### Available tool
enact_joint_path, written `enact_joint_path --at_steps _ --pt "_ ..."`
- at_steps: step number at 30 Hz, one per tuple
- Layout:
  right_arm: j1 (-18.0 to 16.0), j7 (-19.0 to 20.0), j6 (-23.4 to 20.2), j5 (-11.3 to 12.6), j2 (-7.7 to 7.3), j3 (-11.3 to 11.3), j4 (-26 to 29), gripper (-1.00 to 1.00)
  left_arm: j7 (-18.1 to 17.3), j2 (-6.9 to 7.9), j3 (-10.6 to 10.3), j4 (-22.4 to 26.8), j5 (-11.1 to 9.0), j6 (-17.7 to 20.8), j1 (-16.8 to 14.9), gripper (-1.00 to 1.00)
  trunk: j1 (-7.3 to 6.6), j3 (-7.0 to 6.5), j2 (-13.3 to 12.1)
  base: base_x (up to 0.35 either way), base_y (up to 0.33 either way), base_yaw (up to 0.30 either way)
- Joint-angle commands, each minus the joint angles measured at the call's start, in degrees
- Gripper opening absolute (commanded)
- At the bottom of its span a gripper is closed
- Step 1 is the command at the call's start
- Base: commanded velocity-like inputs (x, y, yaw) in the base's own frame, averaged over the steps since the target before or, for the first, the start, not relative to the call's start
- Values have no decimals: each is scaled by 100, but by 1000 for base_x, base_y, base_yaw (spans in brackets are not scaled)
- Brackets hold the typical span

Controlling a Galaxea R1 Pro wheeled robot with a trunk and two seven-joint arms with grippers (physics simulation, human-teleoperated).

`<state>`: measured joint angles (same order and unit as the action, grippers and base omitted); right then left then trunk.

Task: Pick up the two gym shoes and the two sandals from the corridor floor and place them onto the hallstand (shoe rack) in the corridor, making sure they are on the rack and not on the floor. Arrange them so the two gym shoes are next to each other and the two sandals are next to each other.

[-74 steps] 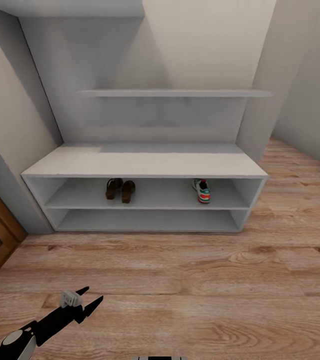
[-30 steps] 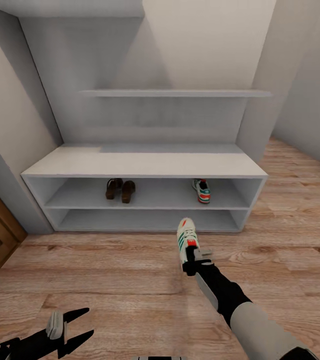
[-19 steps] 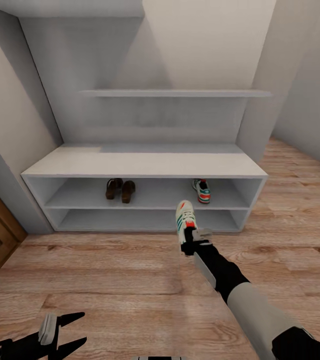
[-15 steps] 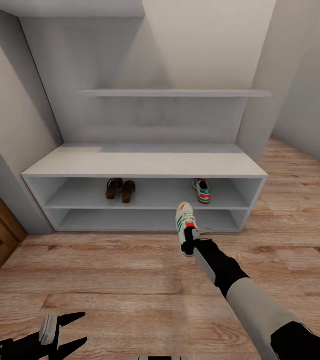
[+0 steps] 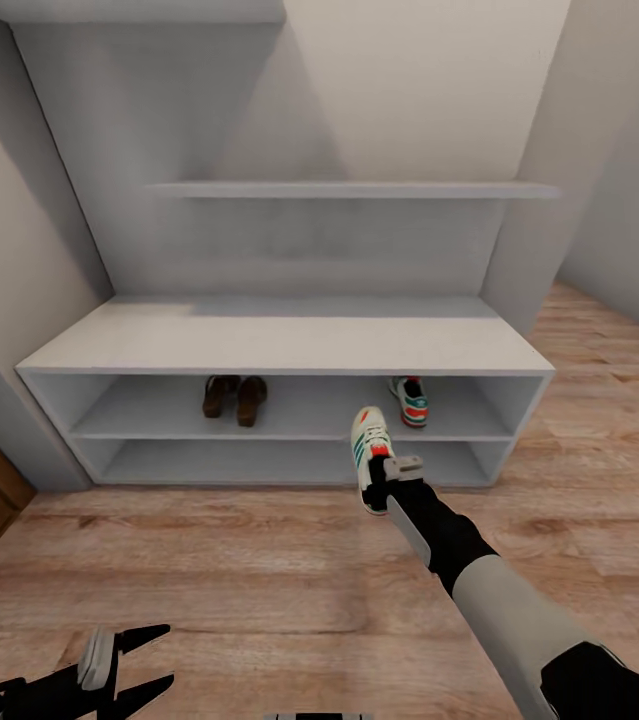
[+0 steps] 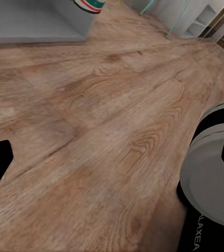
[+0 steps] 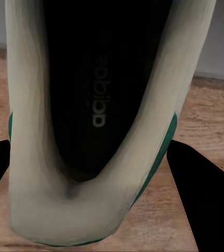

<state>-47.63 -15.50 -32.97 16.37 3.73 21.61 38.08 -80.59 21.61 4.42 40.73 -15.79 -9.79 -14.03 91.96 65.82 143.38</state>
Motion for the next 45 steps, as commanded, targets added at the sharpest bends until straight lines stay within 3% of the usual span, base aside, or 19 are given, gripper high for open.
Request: enact_joint_path --at_steps 1,28,45 --pt "-3 -60 -17 59 -4 27 7 -100 -9 1 2 -4 -11 -58 -1 100 2 5 2 331 0 0" --pt "-6 -59 -18 59 -4 23 41 -100 -25 1 9 0 -11 -58 -2 100 2 5 2 331 -11 0" --pt "-5 -59 -17 59 -4 18 42 -100 -53 1 19 -3 -11 -58 -3 100 2 5 2 93 -52 0"
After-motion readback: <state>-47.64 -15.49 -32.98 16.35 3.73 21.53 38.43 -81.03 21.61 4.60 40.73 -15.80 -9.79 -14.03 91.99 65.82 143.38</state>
